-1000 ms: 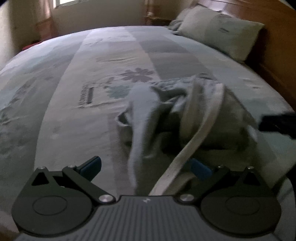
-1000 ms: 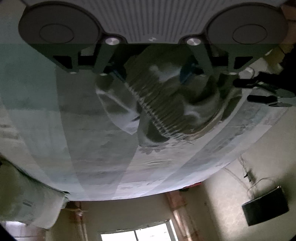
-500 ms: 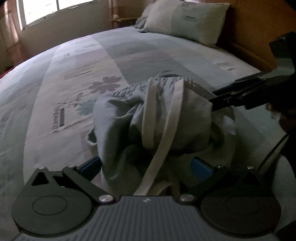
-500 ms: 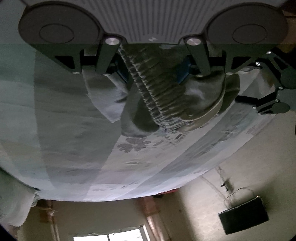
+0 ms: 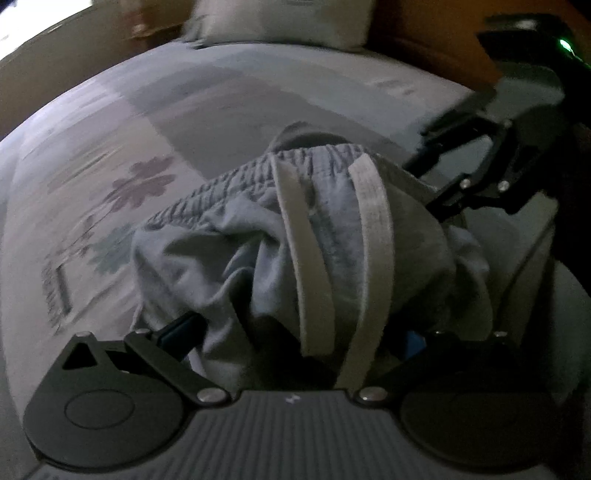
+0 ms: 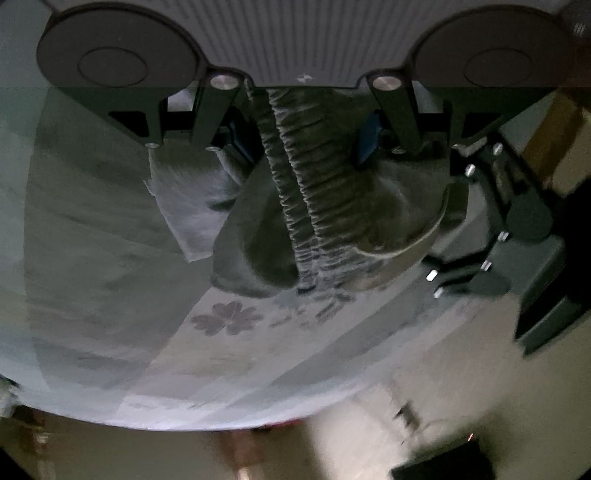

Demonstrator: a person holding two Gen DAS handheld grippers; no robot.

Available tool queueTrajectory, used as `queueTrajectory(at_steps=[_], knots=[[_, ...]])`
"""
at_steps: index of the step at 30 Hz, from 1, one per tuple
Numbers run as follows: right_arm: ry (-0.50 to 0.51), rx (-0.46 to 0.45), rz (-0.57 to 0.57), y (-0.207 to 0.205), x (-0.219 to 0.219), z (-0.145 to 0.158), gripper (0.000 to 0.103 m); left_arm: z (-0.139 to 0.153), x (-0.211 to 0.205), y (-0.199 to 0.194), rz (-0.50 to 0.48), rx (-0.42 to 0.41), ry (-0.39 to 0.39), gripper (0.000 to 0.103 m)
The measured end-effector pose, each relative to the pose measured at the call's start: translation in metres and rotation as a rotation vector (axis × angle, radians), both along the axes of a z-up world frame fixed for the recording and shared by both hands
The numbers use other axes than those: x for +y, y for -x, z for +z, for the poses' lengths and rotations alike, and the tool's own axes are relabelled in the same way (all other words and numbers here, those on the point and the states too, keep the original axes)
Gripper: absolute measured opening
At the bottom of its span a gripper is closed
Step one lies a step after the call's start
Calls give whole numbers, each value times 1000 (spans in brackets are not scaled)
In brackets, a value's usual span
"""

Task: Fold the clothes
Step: 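Grasp the sweatpants waistband with the right gripper while the left gripper approaches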

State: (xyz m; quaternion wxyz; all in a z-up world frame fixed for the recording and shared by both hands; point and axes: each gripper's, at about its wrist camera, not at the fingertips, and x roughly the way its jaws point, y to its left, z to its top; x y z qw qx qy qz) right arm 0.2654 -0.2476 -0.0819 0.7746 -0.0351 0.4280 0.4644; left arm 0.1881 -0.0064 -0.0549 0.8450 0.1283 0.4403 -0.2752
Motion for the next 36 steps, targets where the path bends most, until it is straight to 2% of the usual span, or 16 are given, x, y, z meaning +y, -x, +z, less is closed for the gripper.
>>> queueTrajectory(at_steps=[2,5,8,13,17,19,22,24,25,29,36], knots=[[20,30,19,-6,2,1,62,-4,2,-3,-32,8,17,102],[55,72,35,-12,6,6,62,-9,4,-4,-28,33,24,102],[92,120,36,-15,13,11,62,-9,-1,-10,-20,66,-18,102],[139,173,13,-16,18,18,62,-8,-11,-27,8,167,-99,103],[185,177,8,-12,26,25,62,-19,-15,-26,6,157,-100,103],[218,184,5,-9,29,29,61,-16,-22,-26,35,178,-130,103],[228,213,-17,-11,28,43,54,0,-34,-34,124,279,-233,101],[206,226,-37,-14,22,58,51,14,-38,-39,168,325,-279,91],[180,233,-46,-16,18,69,51,23,-38,-40,179,329,-285,91],[121,240,-77,-29,10,95,51,62,-34,-42,180,288,-261,91],[140,275,-115,-48,39,93,51,96,-11,-61,127,216,-210,91]])
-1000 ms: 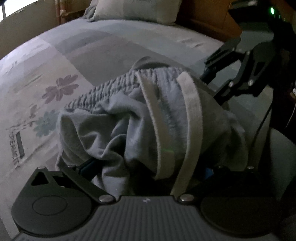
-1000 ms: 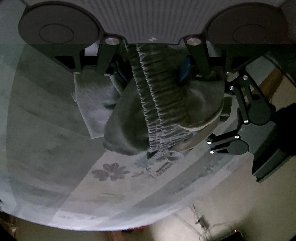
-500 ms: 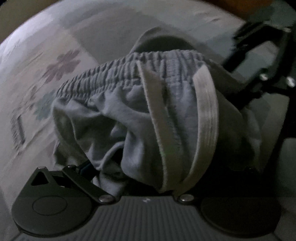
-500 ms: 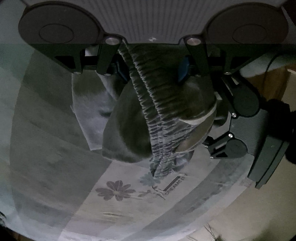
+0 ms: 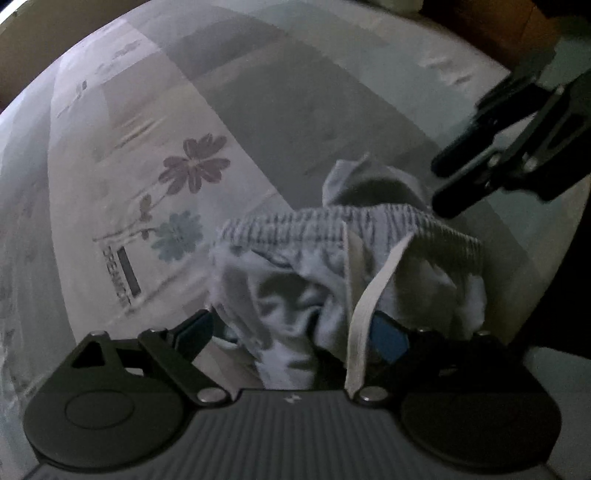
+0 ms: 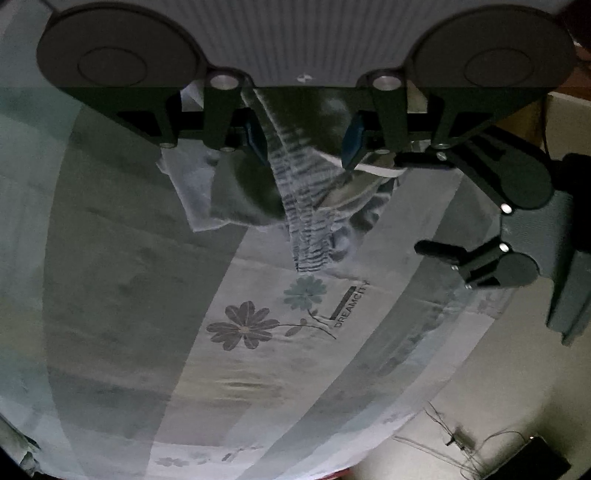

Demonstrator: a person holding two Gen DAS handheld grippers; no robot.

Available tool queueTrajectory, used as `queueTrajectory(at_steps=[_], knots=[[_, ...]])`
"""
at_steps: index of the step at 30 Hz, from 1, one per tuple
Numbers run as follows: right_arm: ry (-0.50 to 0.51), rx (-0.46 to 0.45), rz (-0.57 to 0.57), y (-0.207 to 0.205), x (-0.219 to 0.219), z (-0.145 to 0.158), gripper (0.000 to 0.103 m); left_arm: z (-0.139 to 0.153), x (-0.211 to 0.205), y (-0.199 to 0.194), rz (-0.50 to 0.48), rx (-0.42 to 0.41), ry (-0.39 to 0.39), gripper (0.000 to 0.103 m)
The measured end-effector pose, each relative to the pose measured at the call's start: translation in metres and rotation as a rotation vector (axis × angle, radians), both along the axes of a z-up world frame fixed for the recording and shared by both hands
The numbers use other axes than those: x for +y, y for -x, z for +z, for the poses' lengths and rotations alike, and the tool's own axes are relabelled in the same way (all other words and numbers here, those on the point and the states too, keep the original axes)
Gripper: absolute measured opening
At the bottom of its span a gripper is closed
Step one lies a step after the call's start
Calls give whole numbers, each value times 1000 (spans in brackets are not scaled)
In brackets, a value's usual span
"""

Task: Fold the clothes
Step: 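Grasp the sweatpants waistband with the right gripper while the left gripper approaches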

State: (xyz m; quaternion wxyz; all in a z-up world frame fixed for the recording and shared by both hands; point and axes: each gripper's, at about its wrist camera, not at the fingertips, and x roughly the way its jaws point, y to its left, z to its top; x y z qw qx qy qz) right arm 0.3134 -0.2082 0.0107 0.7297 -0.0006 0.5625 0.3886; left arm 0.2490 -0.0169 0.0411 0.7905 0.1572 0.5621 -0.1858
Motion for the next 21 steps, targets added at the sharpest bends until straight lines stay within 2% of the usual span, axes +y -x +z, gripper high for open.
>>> queueTrajectory(at_steps=[3,6,13,16,21], knots=[[-6,38,-41,-3,8,-7,51,9,11,-9,-52,-34,34,91],[7,65,-77,-7,15,-20,52,5,20,-20,-92,-22,76,91],[19,86,-91,-22,26,-48,57,-18,26,-21,-110,10,115,91],[-7,165,-71,-27,27,-65,57,-26,26,-20,-87,4,127,91],[-39,137,46,-20,34,-52,58,-37,28,-19,-48,-17,125,91]])
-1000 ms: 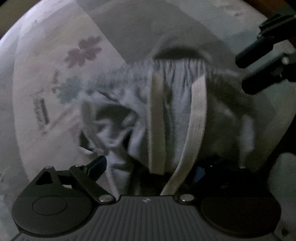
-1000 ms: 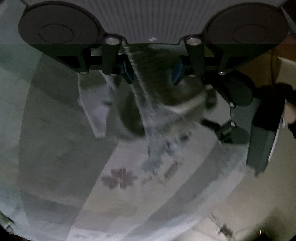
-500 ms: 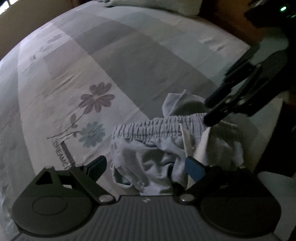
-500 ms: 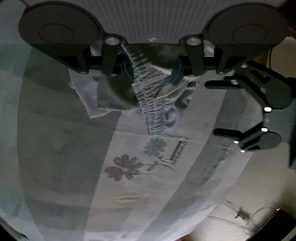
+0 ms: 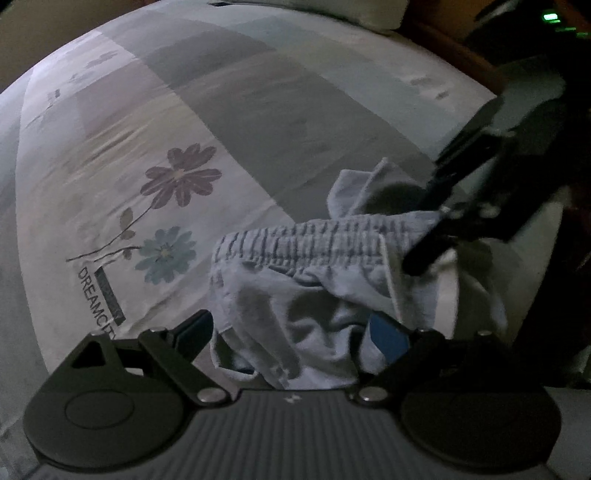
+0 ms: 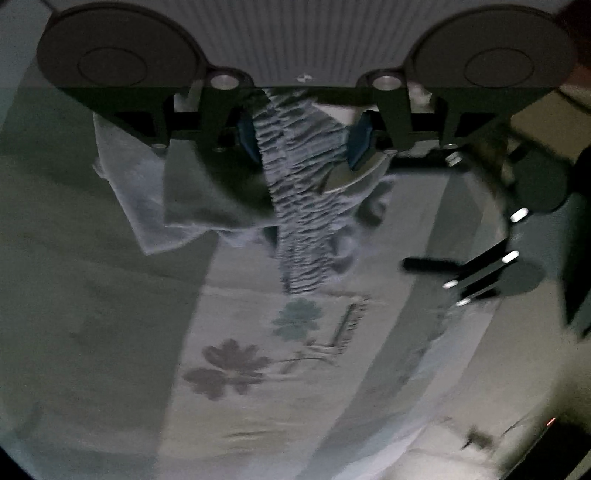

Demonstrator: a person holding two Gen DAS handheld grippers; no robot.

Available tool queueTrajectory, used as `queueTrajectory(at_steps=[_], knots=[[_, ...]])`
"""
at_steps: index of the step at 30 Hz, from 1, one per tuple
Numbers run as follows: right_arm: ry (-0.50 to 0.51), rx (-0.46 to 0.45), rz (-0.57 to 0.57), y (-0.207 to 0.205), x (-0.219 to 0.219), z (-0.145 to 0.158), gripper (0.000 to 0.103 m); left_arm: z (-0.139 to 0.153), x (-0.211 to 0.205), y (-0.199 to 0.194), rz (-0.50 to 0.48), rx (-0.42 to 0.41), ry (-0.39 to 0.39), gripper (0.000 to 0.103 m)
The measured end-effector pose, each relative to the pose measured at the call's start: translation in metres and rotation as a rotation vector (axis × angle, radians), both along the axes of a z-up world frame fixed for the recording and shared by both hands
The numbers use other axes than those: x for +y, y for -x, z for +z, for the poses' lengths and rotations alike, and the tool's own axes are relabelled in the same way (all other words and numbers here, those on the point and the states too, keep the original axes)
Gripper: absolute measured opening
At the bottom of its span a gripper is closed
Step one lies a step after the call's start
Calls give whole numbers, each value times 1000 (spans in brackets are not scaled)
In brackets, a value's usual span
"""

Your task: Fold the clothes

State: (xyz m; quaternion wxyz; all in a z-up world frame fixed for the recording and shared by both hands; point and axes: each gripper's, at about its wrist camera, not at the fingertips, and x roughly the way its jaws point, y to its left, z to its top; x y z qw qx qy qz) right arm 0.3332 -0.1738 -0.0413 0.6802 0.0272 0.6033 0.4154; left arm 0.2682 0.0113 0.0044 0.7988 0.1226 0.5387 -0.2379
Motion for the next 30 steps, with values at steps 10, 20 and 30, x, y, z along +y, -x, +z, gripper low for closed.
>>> queueTrajectory(at_steps=[10,20,30], knots=[[-68,-15,87,-4,9,-1,57,-9,7,7,79,-14,21,91],[-111,-15,105,-12,18,-11,57,-11,7,3,83,-3,27,91],[-151,-23,104,-30,21,-10,55,-13,-5,-2,-36,-11,-7,91]])
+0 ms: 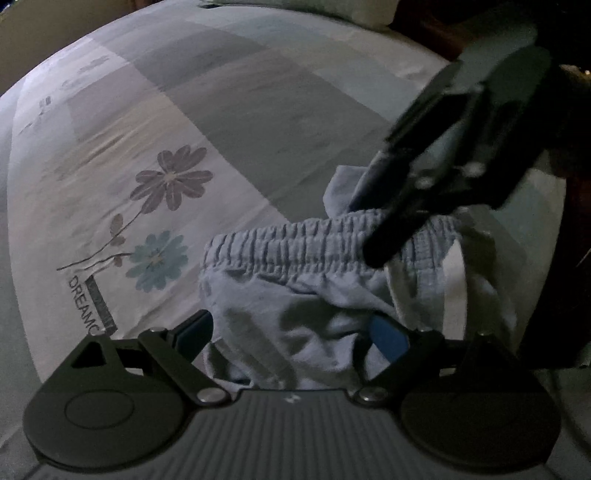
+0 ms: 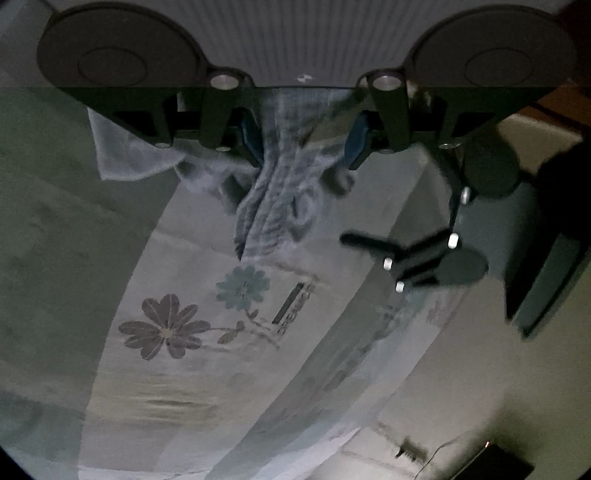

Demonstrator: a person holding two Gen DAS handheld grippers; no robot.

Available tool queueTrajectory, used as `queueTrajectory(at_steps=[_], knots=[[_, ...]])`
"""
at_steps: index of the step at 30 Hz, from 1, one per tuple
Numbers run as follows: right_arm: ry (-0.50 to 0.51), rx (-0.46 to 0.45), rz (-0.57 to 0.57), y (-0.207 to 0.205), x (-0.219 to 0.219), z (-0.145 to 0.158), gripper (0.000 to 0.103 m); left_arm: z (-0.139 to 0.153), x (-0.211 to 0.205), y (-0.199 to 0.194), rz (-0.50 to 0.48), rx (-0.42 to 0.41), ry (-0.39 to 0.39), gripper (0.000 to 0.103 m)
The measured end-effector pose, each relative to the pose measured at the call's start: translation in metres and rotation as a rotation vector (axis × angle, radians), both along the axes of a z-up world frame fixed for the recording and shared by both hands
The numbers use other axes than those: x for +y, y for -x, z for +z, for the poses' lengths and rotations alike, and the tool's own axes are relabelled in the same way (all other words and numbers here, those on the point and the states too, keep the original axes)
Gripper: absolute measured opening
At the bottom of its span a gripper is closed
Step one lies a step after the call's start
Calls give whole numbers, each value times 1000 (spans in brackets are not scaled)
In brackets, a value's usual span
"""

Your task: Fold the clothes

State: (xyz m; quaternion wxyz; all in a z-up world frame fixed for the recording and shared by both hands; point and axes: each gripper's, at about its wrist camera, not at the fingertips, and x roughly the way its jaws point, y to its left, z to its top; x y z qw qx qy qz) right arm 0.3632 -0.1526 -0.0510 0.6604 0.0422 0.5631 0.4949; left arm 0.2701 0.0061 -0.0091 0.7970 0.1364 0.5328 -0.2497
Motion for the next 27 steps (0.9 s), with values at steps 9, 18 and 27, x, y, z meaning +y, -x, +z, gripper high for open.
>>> queueTrajectory(at_steps=[9,18,27], knots=[[53,125,3,-23,29,-45,56,-4,6,-2,17,-2,22,91],[110,80,30,-24,41,-47,27,-6,13,0,55,5,32,91],[173,-61,-65,-38,10,-19,17,5,21,-17,107,-20,63,92]])
